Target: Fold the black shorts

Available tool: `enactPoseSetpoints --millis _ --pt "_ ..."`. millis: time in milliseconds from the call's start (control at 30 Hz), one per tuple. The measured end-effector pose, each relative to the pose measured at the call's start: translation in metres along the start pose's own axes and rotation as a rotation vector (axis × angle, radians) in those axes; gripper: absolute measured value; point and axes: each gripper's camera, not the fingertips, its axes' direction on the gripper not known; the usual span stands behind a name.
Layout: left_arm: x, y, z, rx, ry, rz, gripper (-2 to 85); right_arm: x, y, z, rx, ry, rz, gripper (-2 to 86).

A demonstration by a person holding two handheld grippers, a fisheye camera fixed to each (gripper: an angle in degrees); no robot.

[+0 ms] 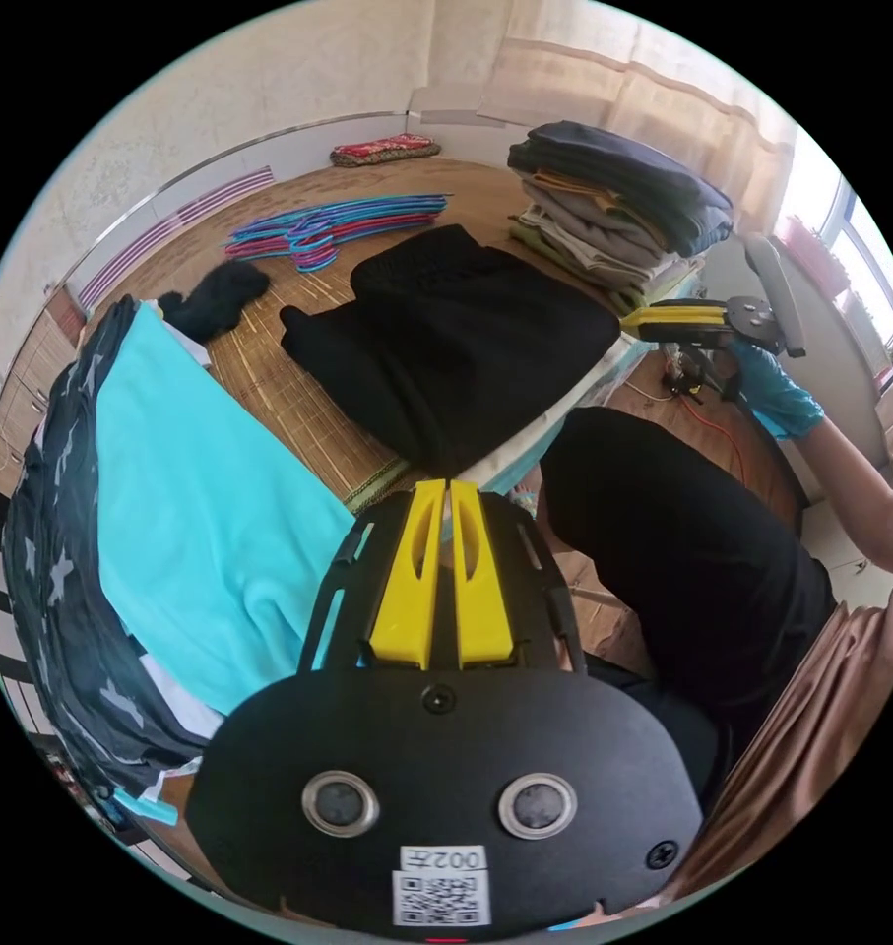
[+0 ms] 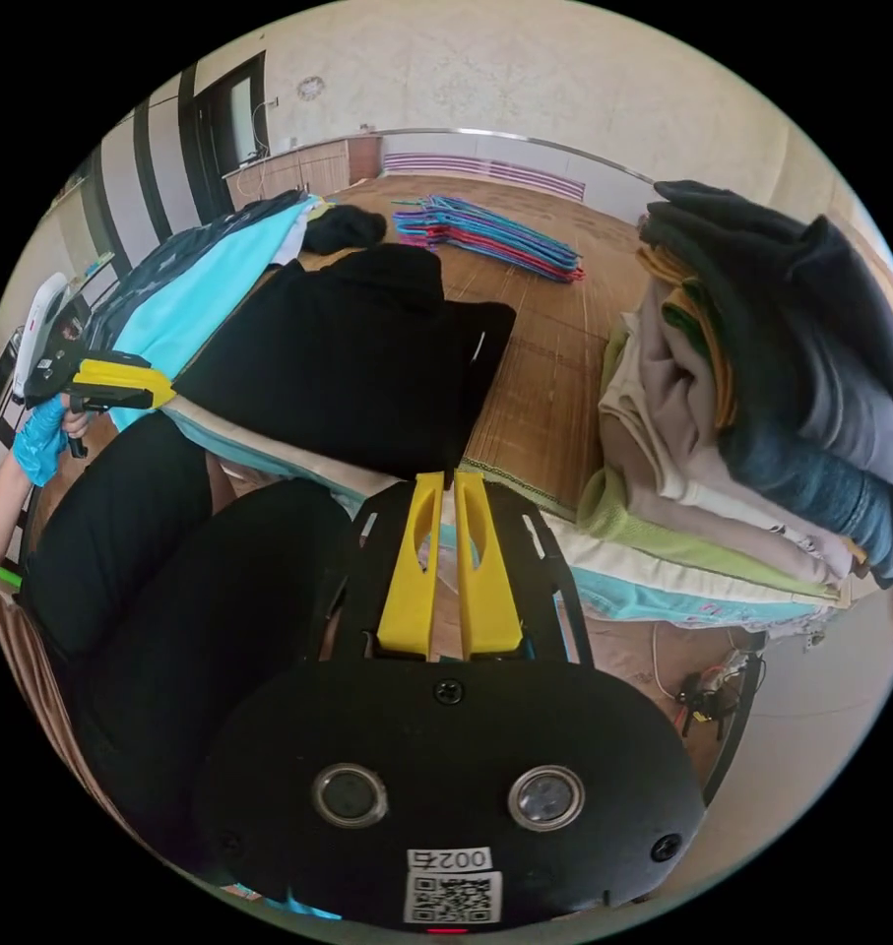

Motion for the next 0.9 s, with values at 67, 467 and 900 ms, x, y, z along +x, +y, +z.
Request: enactPoseSetpoints --millis 67,467,900 --pt "0.001 0.0 -0.007 0.017 -0.003 0.006 -0.7 -0.001 -0.007 -0.011 0.031 0.011 0.009 4.2" --pt "-0.021 -0.011 0.019 0.041 0.024 -0.07 -0.1 -0.077 -0.127 0.014 0.222 -0.232 -0.166 7.4" --pt "-0.027 0.016 0.013 0.114 -0.004 -0.118 -1.0 -0.139 -0.232 0.129 -0.03 -0.062 -0.267 3.7"
